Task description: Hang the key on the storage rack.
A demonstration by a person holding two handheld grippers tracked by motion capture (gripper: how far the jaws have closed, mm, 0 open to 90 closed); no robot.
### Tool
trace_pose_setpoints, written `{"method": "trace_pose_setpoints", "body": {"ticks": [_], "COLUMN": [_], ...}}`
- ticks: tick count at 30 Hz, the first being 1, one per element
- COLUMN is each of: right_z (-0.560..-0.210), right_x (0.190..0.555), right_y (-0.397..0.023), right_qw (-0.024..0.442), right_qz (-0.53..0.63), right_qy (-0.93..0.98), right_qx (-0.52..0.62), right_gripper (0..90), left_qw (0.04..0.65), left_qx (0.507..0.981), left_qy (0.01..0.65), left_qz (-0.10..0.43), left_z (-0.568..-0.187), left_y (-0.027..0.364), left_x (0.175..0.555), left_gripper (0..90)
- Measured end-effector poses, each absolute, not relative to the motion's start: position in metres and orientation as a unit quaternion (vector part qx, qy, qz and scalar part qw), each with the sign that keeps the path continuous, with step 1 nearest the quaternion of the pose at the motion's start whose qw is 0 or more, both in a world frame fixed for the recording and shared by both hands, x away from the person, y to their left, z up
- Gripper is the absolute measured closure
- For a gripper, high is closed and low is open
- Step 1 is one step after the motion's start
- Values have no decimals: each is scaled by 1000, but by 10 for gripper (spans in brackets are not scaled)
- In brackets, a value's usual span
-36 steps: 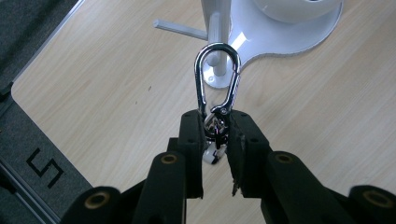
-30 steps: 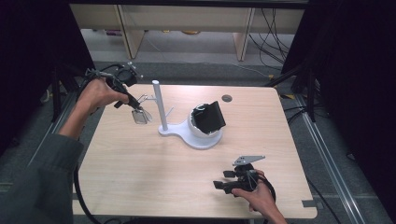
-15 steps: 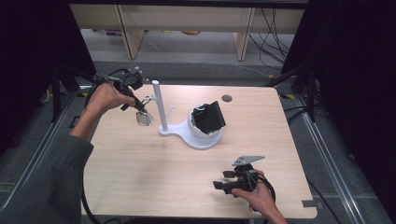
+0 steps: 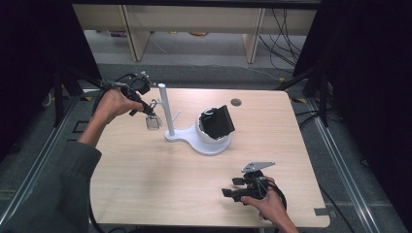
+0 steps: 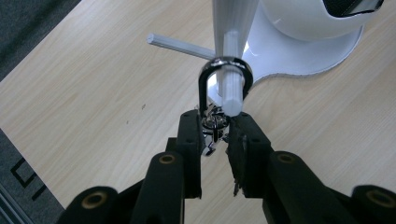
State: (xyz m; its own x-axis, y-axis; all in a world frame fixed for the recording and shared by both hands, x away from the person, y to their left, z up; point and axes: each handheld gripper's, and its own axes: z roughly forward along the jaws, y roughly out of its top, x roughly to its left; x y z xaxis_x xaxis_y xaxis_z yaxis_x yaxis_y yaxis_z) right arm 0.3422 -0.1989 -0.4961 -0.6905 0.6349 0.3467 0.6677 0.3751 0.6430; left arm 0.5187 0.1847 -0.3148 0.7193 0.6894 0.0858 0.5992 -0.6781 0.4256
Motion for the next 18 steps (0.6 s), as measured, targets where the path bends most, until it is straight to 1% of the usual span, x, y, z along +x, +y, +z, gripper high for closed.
{"method": "trace_pose_setpoints", "body": {"ticks": [1, 2, 4, 5, 9, 13, 18], "right_z": [-496, -496, -496, -496, -496, -496, -496], "right_x": [342, 341, 342, 341, 342, 342, 342], "right_y": [-199, -199, -199, -199, -199, -198, -198], "right_qw": [22, 21, 14, 23, 17, 21, 20], "right_qz": [-398, -395, -398, -395, -397, -397, -397], "right_qy": [-828, -828, -828, -828, -828, -829, -829], "right_qx": [-394, -397, -394, -398, -395, -394, -394], "right_gripper": [338, 338, 338, 337, 338, 338, 338], "left_qw": [189, 189, 197, 196, 195, 198, 204], "left_qx": [905, 905, 900, 901, 901, 902, 903], "left_qy": [361, 360, 367, 366, 364, 360, 355], "left_qz": [120, 122, 126, 128, 130, 131, 131], "left_z": [-315, -313, -311, -310, -308, -306, -306], "left_y": [184, 184, 186, 187, 191, 193, 195], "left_x": [518, 518, 517, 517, 513, 508, 500], "left_gripper": [713, 702, 689, 685, 667, 643, 592]}}
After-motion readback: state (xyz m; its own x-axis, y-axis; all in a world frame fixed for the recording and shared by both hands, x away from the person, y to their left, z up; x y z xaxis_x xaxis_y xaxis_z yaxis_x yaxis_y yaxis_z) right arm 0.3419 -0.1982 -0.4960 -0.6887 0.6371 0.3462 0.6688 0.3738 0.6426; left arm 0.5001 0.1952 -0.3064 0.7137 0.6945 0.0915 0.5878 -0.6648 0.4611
